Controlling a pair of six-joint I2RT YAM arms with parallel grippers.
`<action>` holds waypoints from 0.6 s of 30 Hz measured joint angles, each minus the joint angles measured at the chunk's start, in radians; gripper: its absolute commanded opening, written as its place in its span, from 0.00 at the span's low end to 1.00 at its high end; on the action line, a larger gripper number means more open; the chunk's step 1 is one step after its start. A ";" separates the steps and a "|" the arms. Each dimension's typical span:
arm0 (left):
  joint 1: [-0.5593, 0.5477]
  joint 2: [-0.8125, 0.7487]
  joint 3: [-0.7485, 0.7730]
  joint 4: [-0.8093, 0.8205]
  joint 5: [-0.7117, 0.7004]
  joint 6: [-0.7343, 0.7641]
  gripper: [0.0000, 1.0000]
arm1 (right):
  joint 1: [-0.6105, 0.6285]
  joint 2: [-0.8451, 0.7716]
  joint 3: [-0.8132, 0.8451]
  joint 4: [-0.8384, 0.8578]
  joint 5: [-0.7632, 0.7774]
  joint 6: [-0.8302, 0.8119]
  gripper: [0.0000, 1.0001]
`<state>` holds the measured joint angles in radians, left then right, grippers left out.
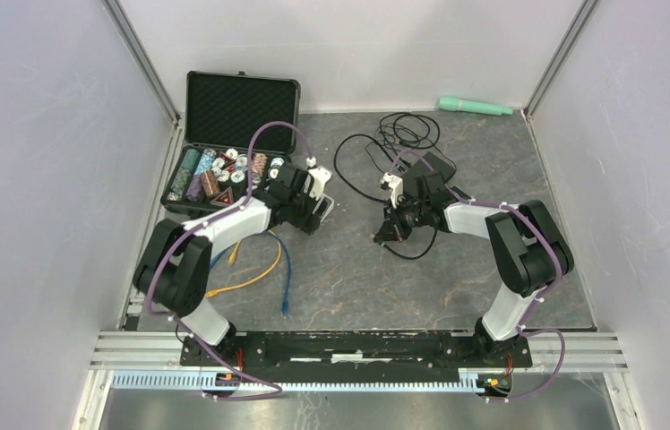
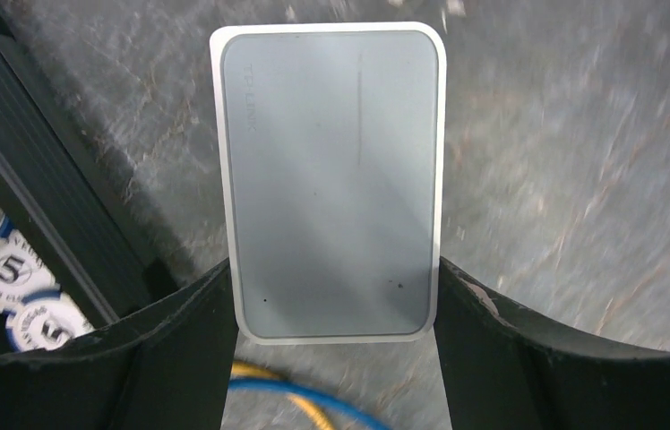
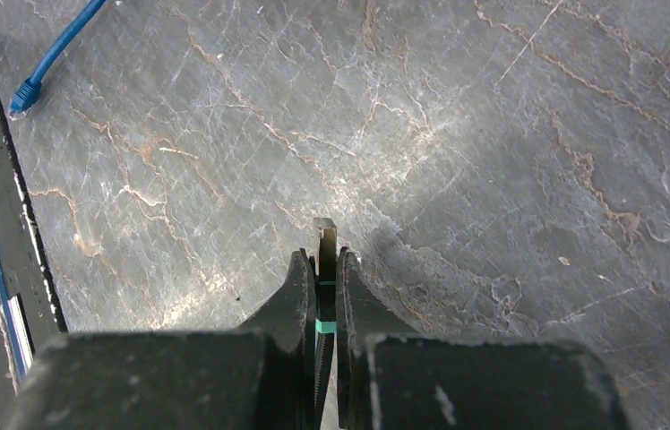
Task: Pull the plug from the switch port
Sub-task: Place the switch port at the center of the board.
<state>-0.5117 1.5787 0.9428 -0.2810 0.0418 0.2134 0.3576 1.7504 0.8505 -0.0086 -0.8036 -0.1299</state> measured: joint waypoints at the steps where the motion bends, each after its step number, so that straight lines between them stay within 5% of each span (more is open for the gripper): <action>1: 0.000 0.029 0.035 -0.005 -0.006 -0.057 0.02 | -0.002 0.000 -0.002 0.000 0.002 -0.001 0.04; 8: 0.000 0.202 0.234 -0.028 -0.116 -0.342 0.02 | -0.031 0.000 -0.008 0.009 0.000 -0.003 0.04; 18: 0.008 0.288 0.297 -0.081 -0.227 -0.538 0.02 | -0.072 0.000 -0.024 0.024 -0.034 0.011 0.03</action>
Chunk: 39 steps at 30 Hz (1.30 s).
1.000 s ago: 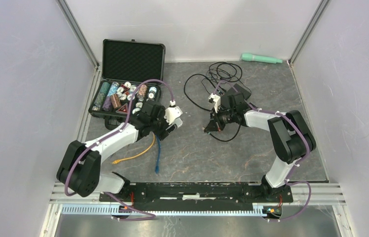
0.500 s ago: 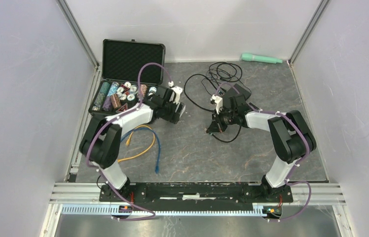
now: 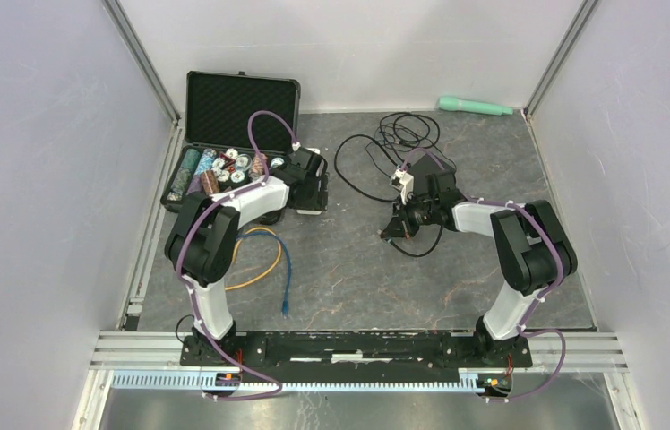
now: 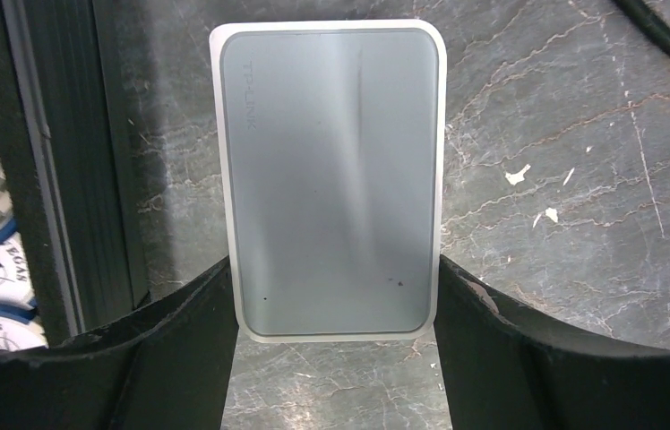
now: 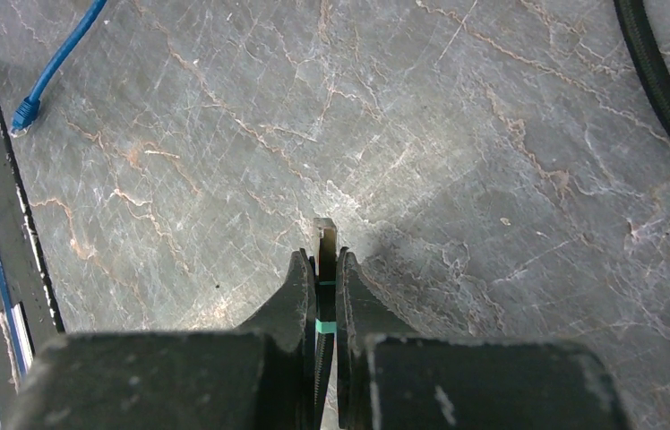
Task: Pull the plug from the switch port
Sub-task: Place the switch port at the center of the board.
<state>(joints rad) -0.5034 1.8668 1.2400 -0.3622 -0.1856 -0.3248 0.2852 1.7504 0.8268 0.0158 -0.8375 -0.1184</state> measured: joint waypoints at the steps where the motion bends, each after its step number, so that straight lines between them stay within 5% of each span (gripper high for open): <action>1: 0.000 0.003 0.000 -0.006 0.000 -0.011 0.03 | 0.000 0.000 0.000 0.002 0.000 0.001 0.03; 10: 0.000 0.007 -0.017 -0.011 0.002 -0.061 0.08 | 0.001 0.000 0.000 0.006 -0.019 0.010 0.03; 15: 0.000 0.035 -0.016 -0.010 0.002 -0.064 0.20 | 0.001 0.000 0.000 0.006 -0.023 0.014 0.03; 31: 0.002 0.014 -0.013 -0.008 0.039 -0.051 0.99 | 0.013 0.000 0.058 -0.083 -0.018 -0.045 0.03; 39: 0.002 -0.134 -0.013 -0.002 0.080 0.029 1.00 | 0.067 -0.004 0.191 -0.217 0.006 -0.145 0.11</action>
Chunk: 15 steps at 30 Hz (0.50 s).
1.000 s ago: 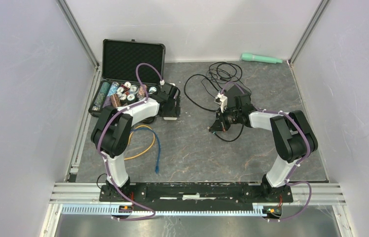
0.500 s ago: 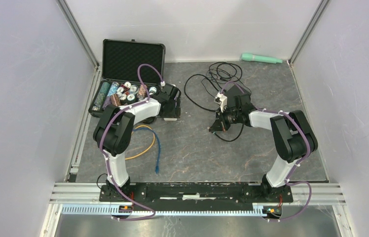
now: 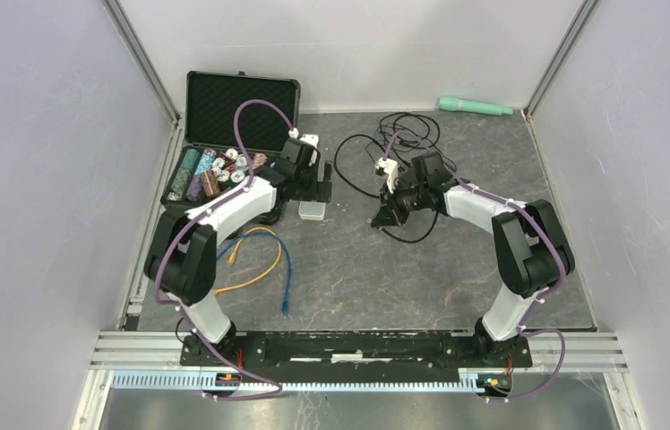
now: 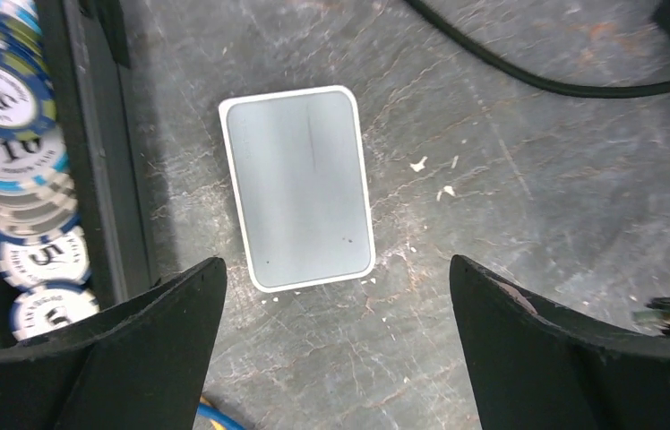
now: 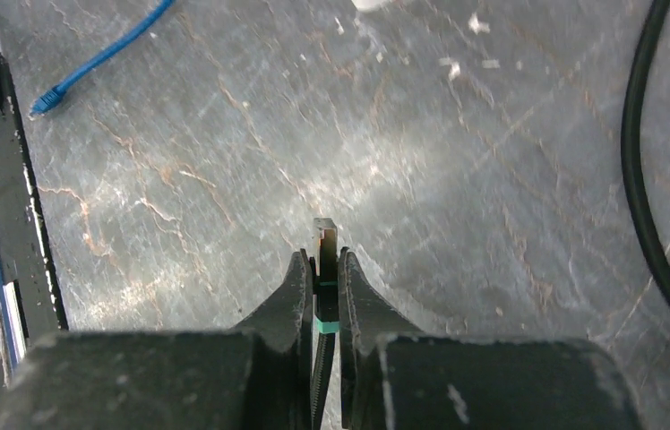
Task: Pull the plug from the switch port
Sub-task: Place the switch port at the center of the board, then place the connector at the center of the board.
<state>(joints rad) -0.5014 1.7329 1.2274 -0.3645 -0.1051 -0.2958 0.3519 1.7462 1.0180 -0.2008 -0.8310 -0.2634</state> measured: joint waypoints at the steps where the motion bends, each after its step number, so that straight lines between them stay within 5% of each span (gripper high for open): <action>1: 0.000 -0.024 0.000 0.000 0.002 0.011 1.00 | 0.011 -0.004 0.014 -0.005 0.003 -0.005 0.11; 10: 0.014 -0.334 -0.099 0.060 -0.034 0.158 1.00 | 0.172 -0.037 -0.013 0.080 -0.005 0.026 0.15; 15: 0.043 -0.447 -0.111 0.080 -0.049 0.229 1.00 | 0.267 -0.013 -0.044 0.187 -0.006 0.101 0.28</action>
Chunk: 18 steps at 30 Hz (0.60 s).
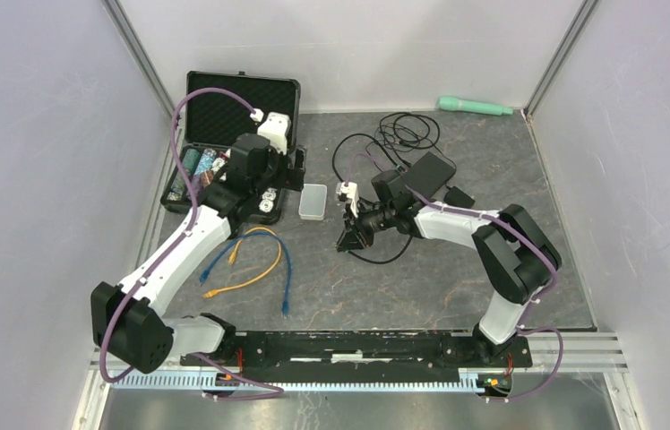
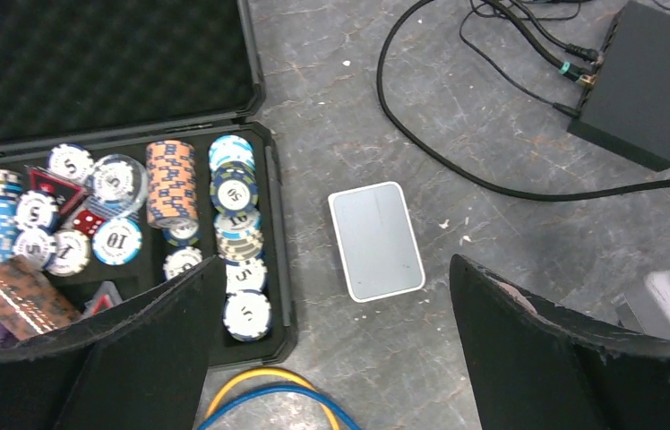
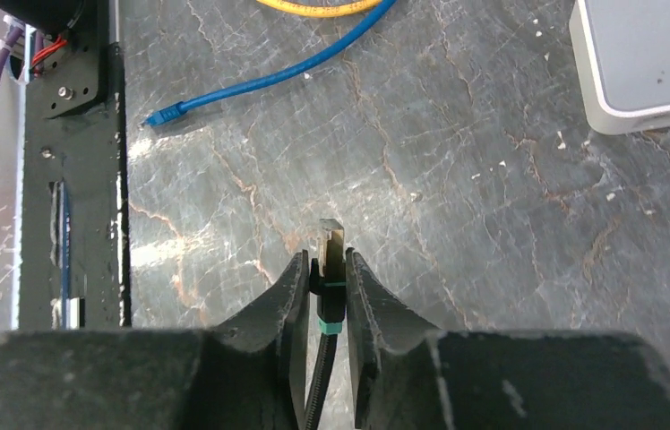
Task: Pull the plug from the switch port
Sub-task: Place the connector at the center of the board.
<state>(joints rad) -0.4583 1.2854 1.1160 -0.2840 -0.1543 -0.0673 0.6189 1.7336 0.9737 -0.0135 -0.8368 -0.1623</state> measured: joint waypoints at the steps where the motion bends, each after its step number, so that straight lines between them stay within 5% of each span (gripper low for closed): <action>1: 0.005 -0.008 -0.005 0.005 0.000 0.010 1.00 | 0.008 0.011 0.000 0.021 0.000 0.012 0.32; 10: 0.032 -0.022 -0.043 0.003 0.006 0.077 1.00 | 0.023 0.066 0.029 0.085 0.038 0.078 0.88; 18: 0.039 -0.023 -0.043 0.005 0.007 0.095 1.00 | 0.022 -0.046 0.096 -0.001 0.082 0.001 0.98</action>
<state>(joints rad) -0.4194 1.2629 1.0725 -0.2787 -0.1471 0.0273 0.6411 1.6878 1.0695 -0.0143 -0.7544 -0.1616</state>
